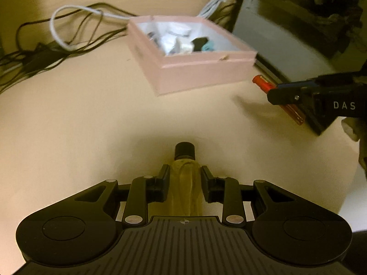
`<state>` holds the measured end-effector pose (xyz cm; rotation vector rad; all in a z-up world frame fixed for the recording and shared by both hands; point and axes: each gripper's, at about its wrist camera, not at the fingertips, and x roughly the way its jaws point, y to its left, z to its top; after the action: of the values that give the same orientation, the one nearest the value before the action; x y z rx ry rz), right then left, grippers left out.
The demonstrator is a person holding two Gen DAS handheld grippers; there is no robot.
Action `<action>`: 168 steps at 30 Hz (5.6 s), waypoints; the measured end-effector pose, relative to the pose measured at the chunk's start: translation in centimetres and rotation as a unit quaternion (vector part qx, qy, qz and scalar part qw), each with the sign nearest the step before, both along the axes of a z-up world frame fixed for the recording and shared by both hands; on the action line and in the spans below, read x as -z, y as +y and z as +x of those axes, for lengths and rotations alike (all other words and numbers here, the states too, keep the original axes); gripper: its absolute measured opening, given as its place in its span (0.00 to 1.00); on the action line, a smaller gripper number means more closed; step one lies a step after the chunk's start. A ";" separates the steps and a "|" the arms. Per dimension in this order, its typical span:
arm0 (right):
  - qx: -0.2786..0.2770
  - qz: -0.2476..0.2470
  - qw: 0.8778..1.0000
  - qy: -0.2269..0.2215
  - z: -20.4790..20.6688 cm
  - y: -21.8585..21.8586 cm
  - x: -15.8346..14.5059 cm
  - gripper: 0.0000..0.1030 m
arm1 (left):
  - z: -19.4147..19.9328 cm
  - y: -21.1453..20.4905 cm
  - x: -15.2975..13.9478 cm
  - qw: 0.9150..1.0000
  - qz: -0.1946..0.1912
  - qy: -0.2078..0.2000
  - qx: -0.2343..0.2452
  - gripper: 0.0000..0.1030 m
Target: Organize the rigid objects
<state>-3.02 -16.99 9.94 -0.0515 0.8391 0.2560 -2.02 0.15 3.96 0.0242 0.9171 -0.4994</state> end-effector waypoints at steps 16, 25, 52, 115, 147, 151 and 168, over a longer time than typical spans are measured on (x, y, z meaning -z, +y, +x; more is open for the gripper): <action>0.066 0.008 0.989 -0.129 4.7 -3.1 -8.8 0.22 | 10.8 -3.1 -10.9 0.987 -0.118 -0.104 -0.013 0.31; 0.105 0.021 0.988 -0.112 13.7 -2.0 -6.9 0.22 | 18.5 -5.7 -7.5 0.990 -0.102 -0.077 -0.053 0.31; 0.127 0.021 0.992 -0.016 16.5 -2.6 1.0 0.40 | 19.1 -5.2 -5.2 0.994 -0.059 -0.050 -0.073 0.30; 0.137 -0.025 0.990 -0.020 4.5 0.1 6.7 0.78 | 4.2 5.4 -3.6 0.972 -0.020 -0.151 -0.180 0.97; 0.136 -0.018 0.988 -0.076 1.5 1.4 10.0 1.00 | 1.6 0.0 4.0 0.966 0.070 -0.125 -0.215 0.97; 0.136 -0.018 0.988 -0.076 1.5 1.4 9.9 1.00 | 1.6 0.0 4.0 0.966 0.070 -0.125 -0.215 0.97; 0.136 -0.019 0.988 -0.076 1.4 1.3 9.9 1.00 | 1.6 0.0 4.0 0.966 0.070 -0.125 -0.215 0.97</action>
<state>-1.62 -15.65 0.01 0.0093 0.6894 -0.0214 -0.41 0.18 -0.04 0.0152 0.6819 -0.0237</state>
